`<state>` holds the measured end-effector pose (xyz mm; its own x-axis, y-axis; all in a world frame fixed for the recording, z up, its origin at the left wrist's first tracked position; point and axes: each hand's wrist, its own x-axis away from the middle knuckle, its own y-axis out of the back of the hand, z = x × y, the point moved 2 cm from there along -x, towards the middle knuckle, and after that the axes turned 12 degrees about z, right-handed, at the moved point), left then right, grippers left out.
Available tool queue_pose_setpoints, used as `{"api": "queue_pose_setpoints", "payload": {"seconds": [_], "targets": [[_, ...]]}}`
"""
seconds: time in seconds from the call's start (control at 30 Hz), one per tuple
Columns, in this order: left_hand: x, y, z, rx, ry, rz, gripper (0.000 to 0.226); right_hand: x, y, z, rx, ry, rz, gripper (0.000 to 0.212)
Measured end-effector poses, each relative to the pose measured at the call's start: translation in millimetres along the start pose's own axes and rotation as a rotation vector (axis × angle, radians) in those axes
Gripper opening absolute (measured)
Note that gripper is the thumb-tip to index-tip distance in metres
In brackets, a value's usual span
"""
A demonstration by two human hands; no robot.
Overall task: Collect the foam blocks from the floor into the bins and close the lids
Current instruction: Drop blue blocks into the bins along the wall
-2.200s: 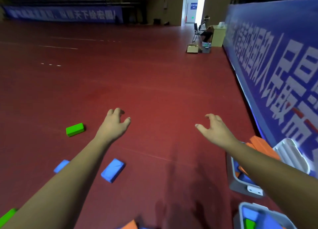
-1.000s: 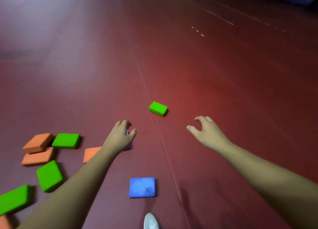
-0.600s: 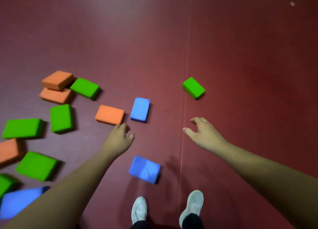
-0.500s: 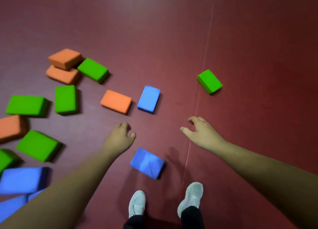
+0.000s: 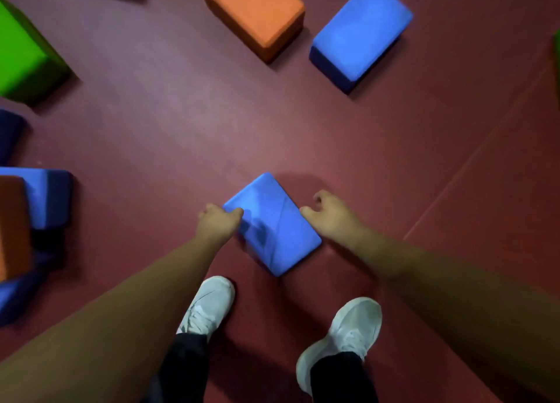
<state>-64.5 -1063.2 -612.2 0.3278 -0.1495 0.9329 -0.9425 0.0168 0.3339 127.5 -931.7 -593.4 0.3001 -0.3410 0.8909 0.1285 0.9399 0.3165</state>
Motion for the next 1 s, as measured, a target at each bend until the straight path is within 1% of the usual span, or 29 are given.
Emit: {"api": "queue_pose_setpoints", "payload": {"seconds": [0.03, 0.1, 0.13, 0.17, 0.2, 0.23, 0.27, 0.3, 0.33, 0.37, 0.4, 0.43, 0.47, 0.5, 0.57, 0.6, 0.7, 0.77, 0.8, 0.83, 0.87, 0.9, 0.93, 1.0], "targets": [[-14, -12, 11, 0.106, 0.047, 0.028, 0.070, -18, -14, -5, 0.000, -0.007, 0.023, 0.052], [-34, -38, 27, 0.350, 0.098, 0.151, 0.058, -48, -37, -14, -0.023, -0.031, 0.095, 0.058], [-39, -50, 31, 0.451, 0.113, 0.223, 0.052, -57, -46, -16, -0.052, -0.035, 0.132, 0.066], [-41, -61, 33, 0.536, 0.109, 0.273, 0.045, -65, -52, -20, -0.075, -0.030, 0.150, 0.080], [-39, -68, 31, 0.615, 0.096, 0.290, 0.040, -71, -56, -24, -0.103, -0.016, 0.152, 0.097], [-37, -73, 29, 0.680, 0.070, 0.270, 0.038, -75, -55, -27, -0.138, -0.006, 0.141, 0.109], [-32, -73, 24, 0.734, 0.037, 0.240, 0.040, -74, -49, -28, -0.158, -0.001, 0.124, 0.111], [-21, -71, 16, 0.792, 0.001, 0.226, 0.042, -69, -37, -28, -0.161, 0.001, 0.097, 0.106], [-10, -68, 5, 0.860, -0.042, 0.236, 0.042, -59, -19, -24, -0.167, 0.008, 0.059, 0.094], [3, -62, -9, 0.926, -0.092, 0.254, 0.039, -46, 3, -18, -0.189, 0.038, 0.026, 0.083], [17, -53, -27, 0.996, -0.147, 0.279, 0.035, -35, 27, -14, -0.204, 0.083, 0.009, 0.077], [31, -43, -48, 1.076, -0.192, 0.305, 0.032, -22, 51, -9, -0.204, 0.141, 0.004, 0.074], [45, -30, -72, 1.140, -0.223, 0.326, 0.034, -8, 74, -4, -0.182, 0.201, -0.011, 0.074], [58, -16, -98, 1.170, -0.243, 0.343, 0.040, 6, 99, 2, -0.141, 0.262, -0.049, 0.076], [87, 13, -153, 1.117, -0.255, 0.338, 0.055, 39, 146, 17, -0.042, 0.385, -0.165, 0.084], [101, 24, -179, 1.065, -0.251, 0.321, 0.058, 54, 167, 26, 0.034, 0.440, -0.235, 0.088], [138, 48, -250, 1.021, -0.249, 0.299, 0.057, 84, 224, 55, 0.232, 0.541, -0.474, 0.086], [151, 60, -292, 1.039, -0.272, 0.292, 0.053, 89, 254, 71, 0.244, 0.560, -0.540, 0.084], [153, 66, -311, 1.054, -0.279, 0.284, 0.052, 84, 267, 77, 0.237, 0.569, -0.524, 0.083], [152, 74, -326, 1.066, -0.287, 0.261, 0.056, 77, 277, 81, 0.232, 0.578, -0.481, 0.082], [145, 82, -338, 1.037, -0.297, 0.192, 0.065, 67, 284, 85, 0.220, 0.572, -0.418, 0.080], [138, 91, -348, 0.957, -0.321, 0.090, 0.073, 54, 290, 86, 0.192, 0.538, -0.349, 0.076], [130, 99, -358, 0.846, -0.370, -0.023, 0.077, 38, 296, 86, 0.139, 0.478, -0.294, 0.070], [111, 111, -374, 0.591, -0.515, -0.213, 0.077, 5, 309, 86, -0.030, 0.318, -0.258, 0.051]]}}
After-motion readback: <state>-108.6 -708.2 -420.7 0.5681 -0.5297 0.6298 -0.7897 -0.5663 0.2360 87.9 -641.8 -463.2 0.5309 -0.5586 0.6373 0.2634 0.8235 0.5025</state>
